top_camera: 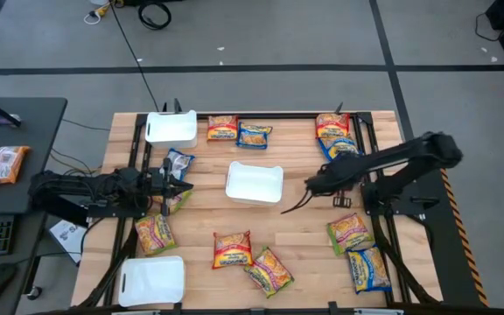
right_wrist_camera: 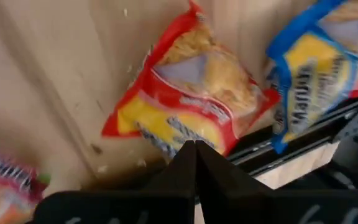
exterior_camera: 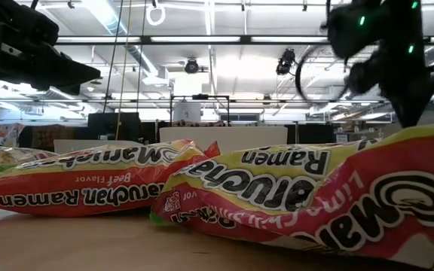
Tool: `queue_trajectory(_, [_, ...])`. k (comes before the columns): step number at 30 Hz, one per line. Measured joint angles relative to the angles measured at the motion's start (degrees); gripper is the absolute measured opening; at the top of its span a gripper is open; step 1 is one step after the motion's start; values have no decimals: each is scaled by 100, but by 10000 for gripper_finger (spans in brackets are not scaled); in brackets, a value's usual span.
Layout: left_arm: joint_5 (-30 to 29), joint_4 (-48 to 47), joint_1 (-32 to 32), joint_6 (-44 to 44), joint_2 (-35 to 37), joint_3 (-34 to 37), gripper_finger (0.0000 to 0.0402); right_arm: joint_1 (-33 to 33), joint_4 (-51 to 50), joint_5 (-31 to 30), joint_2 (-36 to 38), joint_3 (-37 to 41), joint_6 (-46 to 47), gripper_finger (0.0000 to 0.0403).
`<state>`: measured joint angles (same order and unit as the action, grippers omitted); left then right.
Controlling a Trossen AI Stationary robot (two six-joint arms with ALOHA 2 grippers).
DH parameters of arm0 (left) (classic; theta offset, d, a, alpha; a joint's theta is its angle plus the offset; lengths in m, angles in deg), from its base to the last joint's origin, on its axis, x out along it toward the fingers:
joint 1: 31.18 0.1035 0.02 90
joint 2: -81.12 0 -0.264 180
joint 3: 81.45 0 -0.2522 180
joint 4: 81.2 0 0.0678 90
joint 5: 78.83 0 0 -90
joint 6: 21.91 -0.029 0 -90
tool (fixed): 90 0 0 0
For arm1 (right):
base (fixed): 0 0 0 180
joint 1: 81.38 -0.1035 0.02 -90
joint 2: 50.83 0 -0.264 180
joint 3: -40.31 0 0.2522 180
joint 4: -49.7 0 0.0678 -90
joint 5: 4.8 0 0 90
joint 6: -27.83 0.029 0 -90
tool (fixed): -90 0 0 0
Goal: Sort Maruchan noodles
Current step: Put the orange noodle pack into the middle white bin
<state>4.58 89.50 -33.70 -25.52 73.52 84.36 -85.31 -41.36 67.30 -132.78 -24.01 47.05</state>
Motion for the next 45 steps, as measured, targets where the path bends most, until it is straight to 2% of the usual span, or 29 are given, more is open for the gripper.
queue_trajectory(5, [0,-1,0,0,0,0,23,265,826,273,-381,398,-7,7])
queue_trajectory(10, [0,-1,-1,0,0,0,23,305,737,149,-378,601,159,6])
queue_trajectory(15, [0,1,0,0,0,0,23,283,937,495,-391,967,107,6])
queue_trajectory(19, [0,-1,-2,-1,0,0,23,218,993,862,-570,968,154,6])
queue_trajectory(21, [-9,14,1,0,0,0,23,109,1096,1136,-602,968,211,6])
queue_trajectory(26, [-609,95,16,12,-23,0,23,-321,1913,2311,-525,957,682,6])
queue_trajectory(29, [-759,321,15,355,-25,0,23,-619,2557,3196,-400,870,1128,6])
queue_trajectory(31, [-755,432,15,696,-27,0,23,-843,2780,3424,-245,697,1492,6])
queue_trajectory(35, [-525,641,15,1787,-26,0,23,-1269,2951,3095,216,136,2004,7])
queue_trajectory(39, [-412,601,13,1934,-26,0,23,-1562,2779,2472,811,-456,2188,7])
queue_trajectory(42, [-461,593,15,1646,-26,0,23,-1647,2036,2085,1147,-794,2500,7])
queue_trajectory(45, [-472,599,15,1358,-26,0,23,-1662,750,1562,1277,-859,2828,7])
